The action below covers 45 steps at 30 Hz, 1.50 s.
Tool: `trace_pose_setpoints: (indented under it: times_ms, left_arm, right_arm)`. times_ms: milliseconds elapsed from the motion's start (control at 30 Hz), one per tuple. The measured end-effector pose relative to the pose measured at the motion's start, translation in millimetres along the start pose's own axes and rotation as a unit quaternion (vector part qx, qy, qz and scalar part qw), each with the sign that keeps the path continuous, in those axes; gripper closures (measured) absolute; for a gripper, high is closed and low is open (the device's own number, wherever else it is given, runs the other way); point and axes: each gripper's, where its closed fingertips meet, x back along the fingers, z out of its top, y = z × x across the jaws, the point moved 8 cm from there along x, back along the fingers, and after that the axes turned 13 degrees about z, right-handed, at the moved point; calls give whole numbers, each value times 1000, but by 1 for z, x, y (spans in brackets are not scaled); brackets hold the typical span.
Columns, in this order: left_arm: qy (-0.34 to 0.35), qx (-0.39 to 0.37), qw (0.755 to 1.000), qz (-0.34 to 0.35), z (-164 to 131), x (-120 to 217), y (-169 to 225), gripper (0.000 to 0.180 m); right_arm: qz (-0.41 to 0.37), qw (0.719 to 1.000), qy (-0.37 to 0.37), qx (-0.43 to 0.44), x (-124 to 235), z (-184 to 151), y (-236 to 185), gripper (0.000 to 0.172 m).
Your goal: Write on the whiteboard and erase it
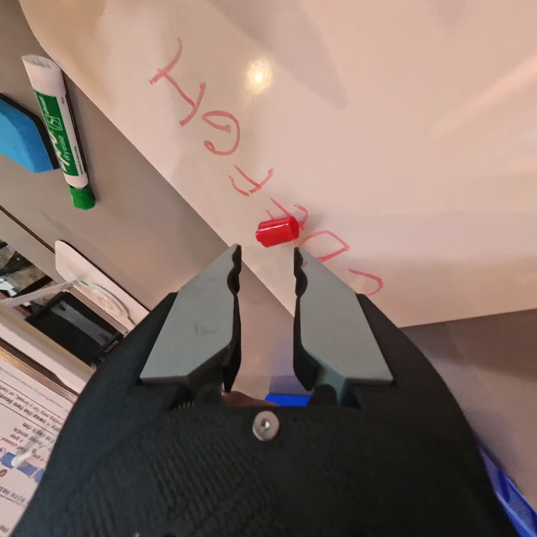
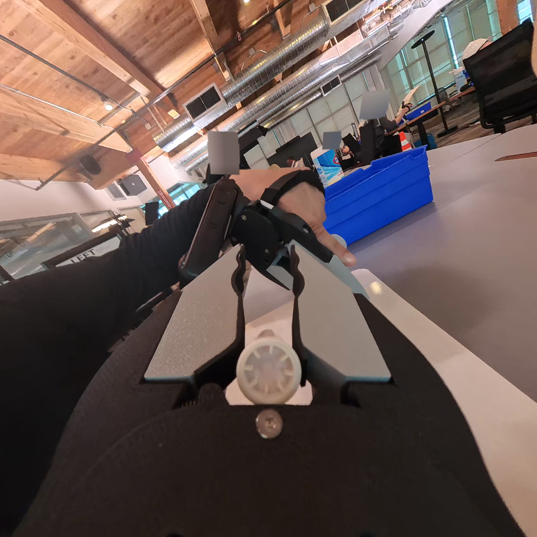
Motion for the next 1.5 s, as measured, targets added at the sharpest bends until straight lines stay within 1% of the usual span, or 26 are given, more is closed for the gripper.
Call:
trace_pose_setpoints:
  times_ms: [100,167,200,300,367,433,500,600,733,800,867,967,1000,1067,1133,1167,1233,1267,1333,1400,1433,1467,1500]
  left_arm:
    - [9,1,1000,-18,7,2,-8,146]
    - [0,-4,999,-38,5,-1,-8,145]
    - [-7,-2,999,-50,4,-3,-7,142]
    - [-5,15,997,-72,3,-10,-5,142]
    - [-2,28,996,-80,2,-12,-4,143]
    - [1,40,996,-86,0,-14,-4,151]
    - [5,54,994,-90,-1,-15,-5,152]
    - [4,86,992,-92,-1,-15,-5,152]
    - [-36,156,983,-96,-1,-12,-2,152]
    - [-46,207,971,-111,3,-9,2,152]
    - [-38,257,957,-128,8,-4,6,152]
    - [-33,314,942,-115,6,-1,11,152]
    - [-37,348,930,-110,5,-1,12,152]
    - [-45,428,898,-92,1,-4,11,152]
    - [-37,514,853,-86,-1,-5,10,152]
    - [-25,546,832,-95,0,-4,11,152]
    - [-4,580,808,-99,0,-1,14,152]
    - [0,590,802,-90,-1,1,15,152]
    - [5,583,808,-86,-2,4,18,150]
    - [5,580,810,-82,-3,5,19,141]
    - [3,585,806,-84,-4,5,20,134]
    - [2,590,803,-88,-4,4,20,131]
    - [6,587,804,-95,-3,4,21,135]
  right_arm:
    - [7,1000,4,-6,0,1,0,143]
    - [9,1000,-5,-4,-1,-1,-1,143]
    - [9,1000,-8,-3,-2,-1,-1,143]
    - [11,1000,-13,-3,-4,-2,-1,143]
    - [14,1000,-12,-6,-4,-2,-2,143]
    - [14,1000,-12,-7,-4,-2,-1,143]
    - [15,1000,-10,-8,-4,-2,-1,143]
    - [14,1000,-6,-10,-3,-2,-1,143]
    - [5,1000,14,-18,2,1,2,143]
    - [8,1000,25,-17,5,4,2,143]
    - [-3,1000,23,-5,7,5,2,143]
    - [-22,999,25,19,9,8,0,143]
    - [-26,999,22,23,10,8,0,143]
    - [-33,999,17,29,10,8,0,143]
    - [-32,999,17,27,10,7,0,143]
    - [-30,999,18,26,10,7,0,143]
    - [-28,999,20,24,10,7,0,143]
    - [-27,999,19,24,10,7,0,143]
    - [-25,999,15,24,9,7,0,143]
    - [-24,999,12,24,8,6,0,143]
    - [-23,999,10,24,7,6,0,143]
    - [-22,999,10,24,7,5,-1,143]
    - [-22,999,9,23,7,5,-1,143]
